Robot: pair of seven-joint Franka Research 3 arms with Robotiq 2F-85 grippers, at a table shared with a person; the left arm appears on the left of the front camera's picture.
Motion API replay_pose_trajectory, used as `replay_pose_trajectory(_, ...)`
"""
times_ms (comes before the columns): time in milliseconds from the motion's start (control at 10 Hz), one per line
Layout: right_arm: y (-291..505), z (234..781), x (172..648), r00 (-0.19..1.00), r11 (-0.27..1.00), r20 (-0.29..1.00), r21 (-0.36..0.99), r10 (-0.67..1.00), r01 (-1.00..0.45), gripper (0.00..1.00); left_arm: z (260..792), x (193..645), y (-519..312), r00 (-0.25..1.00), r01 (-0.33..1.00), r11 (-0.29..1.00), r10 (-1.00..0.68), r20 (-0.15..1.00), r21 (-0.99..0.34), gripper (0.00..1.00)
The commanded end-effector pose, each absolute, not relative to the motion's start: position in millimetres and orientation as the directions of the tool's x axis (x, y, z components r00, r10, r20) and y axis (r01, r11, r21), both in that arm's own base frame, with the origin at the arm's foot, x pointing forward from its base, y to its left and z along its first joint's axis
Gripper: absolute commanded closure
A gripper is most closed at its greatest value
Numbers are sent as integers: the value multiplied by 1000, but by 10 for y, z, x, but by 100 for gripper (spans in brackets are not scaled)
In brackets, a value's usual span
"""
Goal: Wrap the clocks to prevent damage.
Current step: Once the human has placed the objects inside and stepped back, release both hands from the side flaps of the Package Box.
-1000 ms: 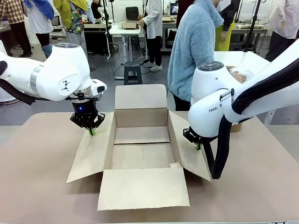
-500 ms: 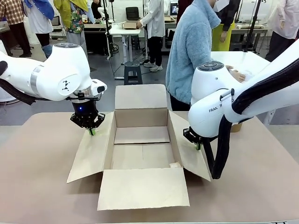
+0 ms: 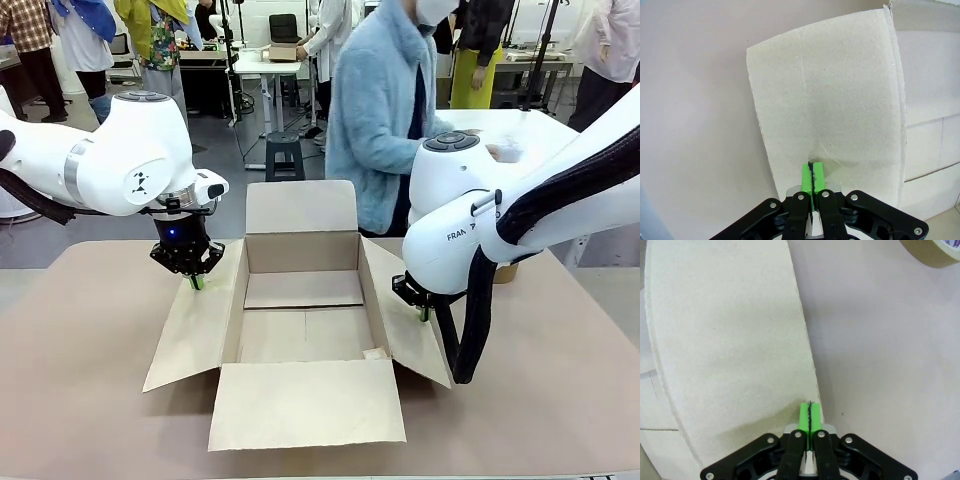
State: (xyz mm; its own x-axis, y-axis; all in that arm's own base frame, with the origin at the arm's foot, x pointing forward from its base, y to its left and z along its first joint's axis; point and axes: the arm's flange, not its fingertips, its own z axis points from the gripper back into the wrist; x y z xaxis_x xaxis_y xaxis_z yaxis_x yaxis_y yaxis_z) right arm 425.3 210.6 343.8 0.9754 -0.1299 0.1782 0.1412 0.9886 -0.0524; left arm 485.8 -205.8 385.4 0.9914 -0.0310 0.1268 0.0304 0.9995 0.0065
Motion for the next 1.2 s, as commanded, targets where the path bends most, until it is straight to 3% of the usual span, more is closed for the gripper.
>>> replay_pose_trajectory(0,2115,3435,4239,975,987,182,-70,-129,144,99,3857,4880,-2070,991,39,999,-41,124,19,100)
replay_pose_trajectory(1100,2115,3435,4239,975,987,182,-70,-129,144,99,3857,4880,-2070,991,39,999,-41,124,19,100)
